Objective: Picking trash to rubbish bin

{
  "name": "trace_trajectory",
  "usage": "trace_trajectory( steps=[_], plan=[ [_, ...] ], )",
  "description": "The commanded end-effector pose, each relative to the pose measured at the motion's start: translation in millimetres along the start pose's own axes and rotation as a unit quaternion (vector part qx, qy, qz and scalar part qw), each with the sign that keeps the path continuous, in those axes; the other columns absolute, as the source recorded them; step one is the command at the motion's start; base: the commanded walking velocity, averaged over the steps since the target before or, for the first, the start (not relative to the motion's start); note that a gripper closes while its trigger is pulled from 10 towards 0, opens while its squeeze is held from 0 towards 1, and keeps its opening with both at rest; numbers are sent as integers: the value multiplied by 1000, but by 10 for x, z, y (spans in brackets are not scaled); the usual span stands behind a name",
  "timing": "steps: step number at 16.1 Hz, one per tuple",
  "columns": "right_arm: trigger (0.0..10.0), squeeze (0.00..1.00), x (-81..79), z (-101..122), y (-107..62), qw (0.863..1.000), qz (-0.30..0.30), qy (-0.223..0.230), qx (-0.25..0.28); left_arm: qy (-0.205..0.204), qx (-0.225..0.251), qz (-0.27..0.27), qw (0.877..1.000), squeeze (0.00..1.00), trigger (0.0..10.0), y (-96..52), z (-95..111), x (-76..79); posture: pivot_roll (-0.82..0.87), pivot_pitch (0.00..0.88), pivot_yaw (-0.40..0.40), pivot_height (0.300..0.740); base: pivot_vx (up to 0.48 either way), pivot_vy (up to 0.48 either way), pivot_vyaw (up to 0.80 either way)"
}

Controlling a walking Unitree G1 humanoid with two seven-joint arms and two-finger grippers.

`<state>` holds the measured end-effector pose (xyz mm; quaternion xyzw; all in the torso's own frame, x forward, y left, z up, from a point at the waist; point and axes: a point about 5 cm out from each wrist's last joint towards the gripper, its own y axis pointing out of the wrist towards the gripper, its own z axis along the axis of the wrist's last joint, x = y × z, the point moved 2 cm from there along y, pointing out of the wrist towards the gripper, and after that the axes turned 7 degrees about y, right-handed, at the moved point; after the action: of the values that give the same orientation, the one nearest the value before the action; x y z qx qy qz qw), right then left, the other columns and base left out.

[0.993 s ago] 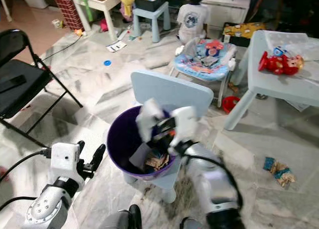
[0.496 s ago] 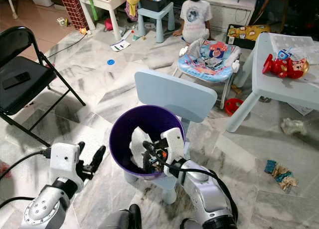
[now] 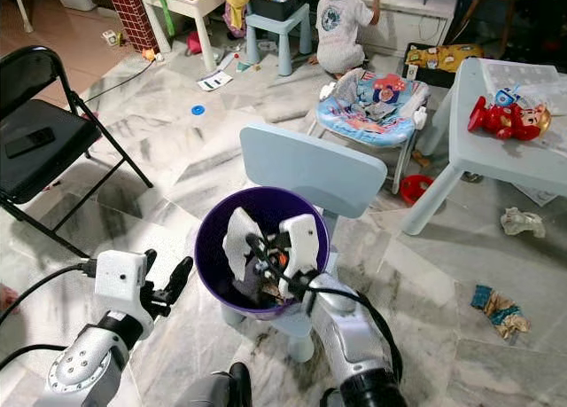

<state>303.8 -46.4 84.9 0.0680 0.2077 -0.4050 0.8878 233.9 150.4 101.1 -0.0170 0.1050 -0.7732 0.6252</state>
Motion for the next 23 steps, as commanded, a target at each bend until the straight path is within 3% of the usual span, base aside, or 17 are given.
trace_trajectory(
  steps=[1,4,11,15,17,19,23],
  plan=[
    [10000,1000,4,-2,45,1000,-9,23,12,-1,-2,-1,1000,0,10000,0,7,15,123,200,23,740,0,0,0],
    [10000,1000,53,105,88,997,-34,48,47,-3,-1,-1,1000,0,10000,15,14,23,122,200,20,740,0,0,0],
    [10000,1000,188,169,-59,995,-67,29,64,-8,13,0,1000,0,10000,108,102,45,101,190,24,740,0,0,0],
    [10000,1000,240,496,-208,989,-91,-26,116,-16,45,-7,999,0,10000,217,260,84,80,180,27,740,0,0,0],
    [10000,1000,265,864,-371,977,-115,-75,165,-24,74,-1,997,0,10000,346,472,121,45,167,37,740,0,0,0],
    [10000,1000,272,1092,-508,967,-134,-104,192,-33,102,-6,994,0,10000,443,670,162,20,160,45,740,0,0,0],
    [10000,1000,308,1244,-695,958,-170,-110,202,-40,116,2,992,0,10000,560,773,112,-9,154,60,740,0,0,-509]
  ],
)
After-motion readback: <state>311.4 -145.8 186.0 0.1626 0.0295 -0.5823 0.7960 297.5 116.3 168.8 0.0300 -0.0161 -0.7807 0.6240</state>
